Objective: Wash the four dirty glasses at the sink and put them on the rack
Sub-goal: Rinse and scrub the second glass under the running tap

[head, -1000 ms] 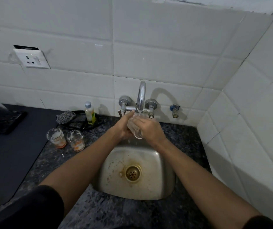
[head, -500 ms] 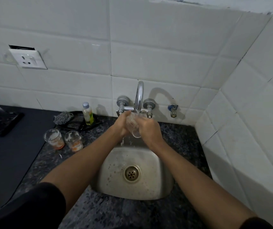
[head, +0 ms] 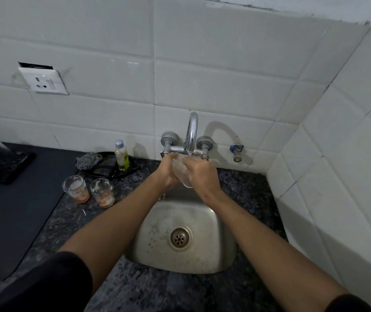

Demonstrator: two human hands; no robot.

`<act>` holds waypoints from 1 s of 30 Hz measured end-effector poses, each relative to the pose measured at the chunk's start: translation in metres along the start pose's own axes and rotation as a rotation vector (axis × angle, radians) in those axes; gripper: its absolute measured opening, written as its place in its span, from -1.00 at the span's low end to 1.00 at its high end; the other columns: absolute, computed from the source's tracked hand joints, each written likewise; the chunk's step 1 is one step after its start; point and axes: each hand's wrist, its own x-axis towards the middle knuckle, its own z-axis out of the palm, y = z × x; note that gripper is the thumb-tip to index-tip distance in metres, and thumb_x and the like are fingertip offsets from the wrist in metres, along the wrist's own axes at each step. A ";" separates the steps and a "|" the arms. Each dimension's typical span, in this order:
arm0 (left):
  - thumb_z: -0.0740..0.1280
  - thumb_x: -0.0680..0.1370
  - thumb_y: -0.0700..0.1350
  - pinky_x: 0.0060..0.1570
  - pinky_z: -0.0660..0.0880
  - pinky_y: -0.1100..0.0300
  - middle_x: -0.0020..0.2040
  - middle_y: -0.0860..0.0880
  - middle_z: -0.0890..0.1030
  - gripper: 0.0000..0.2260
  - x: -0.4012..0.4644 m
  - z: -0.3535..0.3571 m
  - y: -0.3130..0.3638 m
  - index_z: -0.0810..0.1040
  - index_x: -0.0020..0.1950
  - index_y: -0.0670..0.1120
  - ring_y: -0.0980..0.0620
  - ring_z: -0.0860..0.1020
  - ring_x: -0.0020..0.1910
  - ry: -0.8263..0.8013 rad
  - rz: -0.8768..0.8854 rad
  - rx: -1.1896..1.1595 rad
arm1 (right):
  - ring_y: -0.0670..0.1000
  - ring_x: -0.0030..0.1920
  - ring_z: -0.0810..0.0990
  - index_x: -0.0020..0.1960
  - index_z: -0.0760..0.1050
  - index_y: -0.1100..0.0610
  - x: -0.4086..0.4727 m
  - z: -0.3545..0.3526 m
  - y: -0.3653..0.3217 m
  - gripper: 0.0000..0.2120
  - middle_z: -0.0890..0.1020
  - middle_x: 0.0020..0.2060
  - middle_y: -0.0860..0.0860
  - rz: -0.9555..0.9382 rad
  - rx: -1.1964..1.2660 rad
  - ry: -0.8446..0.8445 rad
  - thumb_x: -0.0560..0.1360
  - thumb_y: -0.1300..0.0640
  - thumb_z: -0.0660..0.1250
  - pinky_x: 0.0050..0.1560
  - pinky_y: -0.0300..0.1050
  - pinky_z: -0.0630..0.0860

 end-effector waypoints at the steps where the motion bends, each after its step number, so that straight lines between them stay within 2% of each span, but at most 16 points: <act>1: 0.09 0.71 0.06 -0.10 0.58 0.08 -0.17 -0.13 0.67 -0.55 0.000 0.002 0.001 0.64 -0.06 -0.20 -0.07 0.66 -0.18 -0.026 -0.031 0.024 | 0.12 0.07 0.70 0.21 0.66 0.18 -0.002 0.000 0.000 -0.67 0.73 0.09 0.11 -0.134 -0.051 -0.015 0.46 0.32 0.46 0.14 0.09 0.64; 3: 0.12 0.72 0.03 -0.25 0.60 0.18 -0.28 -0.09 0.67 -0.53 0.000 0.005 0.002 0.65 -0.19 -0.19 -0.01 0.66 -0.30 -0.054 -0.042 0.060 | 0.14 0.14 0.70 0.23 0.65 0.23 -0.007 0.002 0.002 -0.62 0.72 0.13 0.14 -0.253 -0.098 0.001 0.42 0.33 0.50 0.22 0.10 0.63; 4: 0.14 0.72 -0.01 -0.26 0.60 0.17 -0.29 -0.09 0.67 -0.57 0.000 0.005 0.002 0.63 -0.17 -0.20 -0.01 0.66 -0.31 -0.046 -0.022 0.064 | 0.12 0.13 0.70 0.24 0.66 0.20 -0.008 0.003 0.002 -0.61 0.73 0.14 0.12 -0.184 -0.075 0.024 0.42 0.31 0.51 0.21 0.06 0.64; 7: 0.18 0.69 -0.05 -0.05 0.59 0.03 -0.13 -0.15 0.69 -0.70 0.000 -0.002 0.001 0.61 0.01 -0.22 -0.08 0.67 -0.15 -0.014 0.034 0.032 | 0.04 0.06 0.72 0.28 0.67 0.06 -0.003 0.000 -0.006 -0.63 0.74 0.11 0.03 0.175 0.109 0.062 0.49 0.25 0.49 0.11 -0.03 0.66; 8: 0.18 0.69 -0.05 -0.04 0.58 0.02 -0.12 -0.15 0.68 -0.70 0.000 -0.002 0.000 0.61 0.02 -0.21 -0.09 0.66 -0.13 -0.005 0.032 0.026 | 0.06 0.06 0.72 0.27 0.68 0.07 -0.001 -0.002 -0.007 -0.63 0.74 0.10 0.04 0.159 0.095 0.056 0.49 0.27 0.48 0.09 -0.01 0.66; 12: 0.18 0.69 0.00 -0.27 0.57 0.16 -0.33 -0.05 0.64 -0.57 -0.001 0.005 0.003 0.64 -0.27 -0.14 0.01 0.64 -0.36 -0.014 -0.065 0.148 | 0.16 0.12 0.73 0.19 0.66 0.27 -0.008 -0.005 -0.002 -0.56 0.73 0.12 0.19 -0.271 -0.101 0.001 0.31 0.39 0.55 0.17 0.08 0.66; 13: 0.20 0.69 0.00 -0.26 0.57 0.16 -0.34 -0.05 0.64 -0.59 0.000 0.004 0.005 0.64 -0.26 -0.14 0.02 0.64 -0.37 -0.012 -0.069 0.180 | 0.15 0.11 0.73 0.21 0.66 0.27 -0.010 -0.006 -0.001 -0.54 0.73 0.13 0.19 -0.271 -0.103 0.005 0.31 0.36 0.57 0.17 0.05 0.67; 15: 0.25 0.67 -0.02 -0.05 0.62 0.08 -0.21 -0.10 0.69 -0.71 0.000 -0.001 0.009 0.64 -0.07 -0.17 -0.03 0.68 -0.24 0.013 -0.029 0.195 | 0.11 0.01 0.75 0.26 0.67 0.18 -0.012 -0.007 -0.004 -0.61 0.75 0.08 0.13 -0.057 -0.025 0.061 0.43 0.28 0.54 0.07 -0.04 0.69; 17: 0.28 0.66 -0.01 0.25 0.54 -0.04 -0.04 -0.17 0.69 -0.72 0.002 -0.004 0.009 0.61 0.13 -0.21 -0.10 0.66 -0.04 0.029 -0.012 0.123 | 0.08 -0.08 0.72 0.27 0.68 0.09 -0.006 -0.006 -0.007 -0.70 0.76 0.00 0.08 0.220 0.053 0.074 0.55 0.23 0.43 -0.04 -0.12 0.65; 18: 0.26 0.66 0.01 0.25 0.53 -0.06 -0.03 -0.18 0.69 -0.70 0.002 -0.003 0.008 0.61 0.13 -0.21 -0.12 0.65 -0.03 0.025 -0.016 0.107 | 0.08 -0.07 0.72 0.27 0.67 0.09 -0.003 -0.006 -0.009 -0.70 0.75 0.00 0.08 0.243 0.034 0.046 0.57 0.24 0.39 -0.05 -0.15 0.61; 21: 0.19 0.70 0.04 -0.23 0.63 0.14 -0.28 -0.11 0.68 -0.52 0.000 0.005 0.007 0.70 -0.23 -0.19 -0.04 0.67 -0.31 0.012 -0.067 0.163 | 0.12 0.02 0.72 0.22 0.66 0.15 -0.002 -0.006 -0.008 -0.72 0.73 0.05 0.10 -0.061 -0.085 -0.022 0.52 0.20 0.39 0.03 -0.02 0.65; 23: 0.18 0.71 0.00 -0.42 0.58 0.21 -0.38 -0.08 0.64 -0.52 0.002 0.007 0.010 0.64 -0.29 -0.19 0.00 0.65 -0.42 0.002 -0.091 0.176 | 0.13 0.08 0.71 0.23 0.65 0.18 -0.007 -0.006 -0.005 -0.68 0.73 0.11 0.11 -0.158 -0.102 -0.028 0.50 0.16 0.37 0.07 0.05 0.67; 25: 0.18 0.70 -0.06 -0.40 0.59 0.18 -0.36 -0.11 0.65 -0.66 0.000 0.007 0.015 0.57 -0.13 -0.22 -0.02 0.66 -0.40 0.047 -0.027 0.144 | 0.10 -0.02 0.72 0.26 0.66 0.13 -0.010 -0.007 -0.006 -0.68 0.75 0.06 0.09 -0.005 -0.046 0.010 0.51 0.21 0.43 -0.01 -0.01 0.68; 27: 0.19 0.68 -0.05 -0.27 0.61 0.09 -0.26 -0.15 0.67 -0.74 0.002 0.006 0.014 0.54 0.03 -0.23 -0.07 0.67 -0.32 0.047 -0.003 0.090 | 0.10 -0.13 0.71 0.19 0.69 0.10 -0.006 -0.007 -0.010 -0.74 0.75 -0.06 0.08 0.210 0.060 0.058 0.54 0.27 0.40 -0.13 -0.07 0.65; 28: 0.20 0.68 -0.03 -0.22 0.60 0.06 -0.23 -0.16 0.68 -0.73 0.002 0.005 0.012 0.55 0.06 -0.22 -0.08 0.68 -0.29 0.051 -0.007 0.065 | 0.10 -0.12 0.71 0.18 0.69 0.10 -0.004 -0.008 -0.012 -0.75 0.75 -0.06 0.08 0.217 0.064 0.061 0.54 0.27 0.41 -0.12 -0.07 0.65; 30: 0.18 0.68 0.02 -0.19 0.58 0.07 -0.24 -0.14 0.68 -0.67 0.003 0.005 0.008 0.60 -0.02 -0.19 -0.06 0.67 -0.31 0.060 -0.021 0.083 | 0.11 -0.01 0.72 0.24 0.67 0.15 -0.002 -0.007 -0.009 -0.66 0.74 0.05 0.11 0.033 -0.039 0.017 0.47 0.29 0.50 -0.02 -0.02 0.68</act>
